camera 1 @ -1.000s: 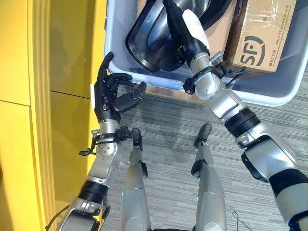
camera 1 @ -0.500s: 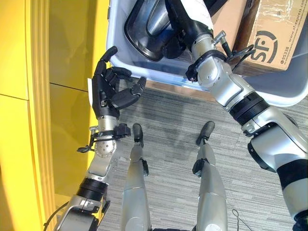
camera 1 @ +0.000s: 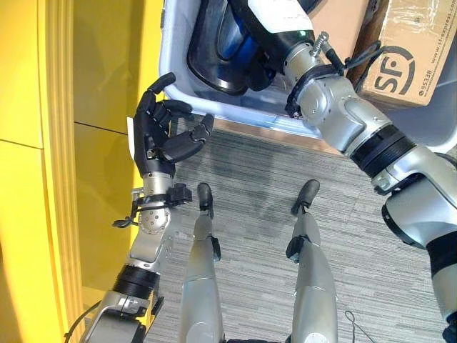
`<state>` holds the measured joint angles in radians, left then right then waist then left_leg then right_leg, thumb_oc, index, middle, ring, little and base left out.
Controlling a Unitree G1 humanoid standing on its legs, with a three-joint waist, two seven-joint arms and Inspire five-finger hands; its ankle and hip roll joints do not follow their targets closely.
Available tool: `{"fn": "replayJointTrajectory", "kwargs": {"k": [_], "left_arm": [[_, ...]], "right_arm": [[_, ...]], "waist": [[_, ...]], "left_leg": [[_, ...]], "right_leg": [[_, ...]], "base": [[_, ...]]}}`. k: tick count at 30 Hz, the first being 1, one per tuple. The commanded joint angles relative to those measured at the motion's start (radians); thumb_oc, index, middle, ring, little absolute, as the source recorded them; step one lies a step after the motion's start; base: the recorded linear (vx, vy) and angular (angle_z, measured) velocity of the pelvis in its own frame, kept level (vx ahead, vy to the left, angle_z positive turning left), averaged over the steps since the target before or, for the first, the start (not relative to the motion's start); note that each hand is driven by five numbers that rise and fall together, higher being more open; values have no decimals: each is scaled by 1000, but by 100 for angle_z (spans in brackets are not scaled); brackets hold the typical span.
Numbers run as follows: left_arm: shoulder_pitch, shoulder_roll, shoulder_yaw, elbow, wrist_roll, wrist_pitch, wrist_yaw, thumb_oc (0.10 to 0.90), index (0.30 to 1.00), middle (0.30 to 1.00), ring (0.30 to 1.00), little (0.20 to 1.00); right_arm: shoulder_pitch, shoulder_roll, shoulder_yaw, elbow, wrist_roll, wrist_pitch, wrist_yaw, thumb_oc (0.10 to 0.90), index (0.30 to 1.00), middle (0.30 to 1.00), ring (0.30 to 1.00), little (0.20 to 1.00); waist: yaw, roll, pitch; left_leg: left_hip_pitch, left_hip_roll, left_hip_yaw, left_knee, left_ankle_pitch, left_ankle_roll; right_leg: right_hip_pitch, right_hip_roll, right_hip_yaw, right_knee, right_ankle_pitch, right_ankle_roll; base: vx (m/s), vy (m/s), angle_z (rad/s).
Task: Move parts from the plastic box to the shelf.
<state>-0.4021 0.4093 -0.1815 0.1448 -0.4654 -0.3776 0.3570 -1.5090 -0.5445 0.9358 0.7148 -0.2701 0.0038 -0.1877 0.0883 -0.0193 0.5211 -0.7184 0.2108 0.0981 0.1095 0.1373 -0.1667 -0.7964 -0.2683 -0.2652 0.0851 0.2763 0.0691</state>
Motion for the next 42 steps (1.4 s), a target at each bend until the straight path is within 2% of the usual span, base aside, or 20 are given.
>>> {"fn": "replayJointTrajectory", "kwargs": {"k": [1,5,8,21,42], "left_arm": [[171,16,-16,18,-39,62,-7,900,1000,1000,1000,1000],[182,21,-5,10,-39,60,-19,900,1000,1000,1000,1000],[194,22,10,12,-37,57,-30,900,1000,1000,1000,1000],[226,29,31,11,-43,54,-60,900,1000,1000,1000,1000],[254,44,32,4,-68,42,-84,900,1000,1000,1000,1000]], "right_arm": [[-108,-95,75,40,-76,4,38,900,1000,1000,1000,1000],[-119,-139,124,22,-119,-3,67,900,1000,1000,1000,1000],[-133,-211,176,-10,-165,-16,101,900,1000,1000,1000,1000],[-208,-352,269,-60,-208,-42,141,900,1000,1000,1000,1000],[-402,-415,442,112,-251,-31,105,900,1000,1000,1000,1000]], "waist": [[8,-19,-1],[6,-24,-1],[4,-30,-1],[3,-39,-1],[10,-47,-1]], "left_leg": [[78,13,80,-89,21,11],[81,15,80,-90,21,10],[86,18,77,-91,22,7],[100,22,76,-99,24,5],[118,17,77,-104,23,3]], "right_leg": [[60,-67,109,183,-157,129],[63,-67,106,184,-158,129],[66,-66,103,187,-158,131],[75,-67,99,182,-153,134],[98,-65,96,174,-149,138]], "base": [[0,0,0],[0,0,0],[0,0,0],[0,0,0],[3,0,0]]}}
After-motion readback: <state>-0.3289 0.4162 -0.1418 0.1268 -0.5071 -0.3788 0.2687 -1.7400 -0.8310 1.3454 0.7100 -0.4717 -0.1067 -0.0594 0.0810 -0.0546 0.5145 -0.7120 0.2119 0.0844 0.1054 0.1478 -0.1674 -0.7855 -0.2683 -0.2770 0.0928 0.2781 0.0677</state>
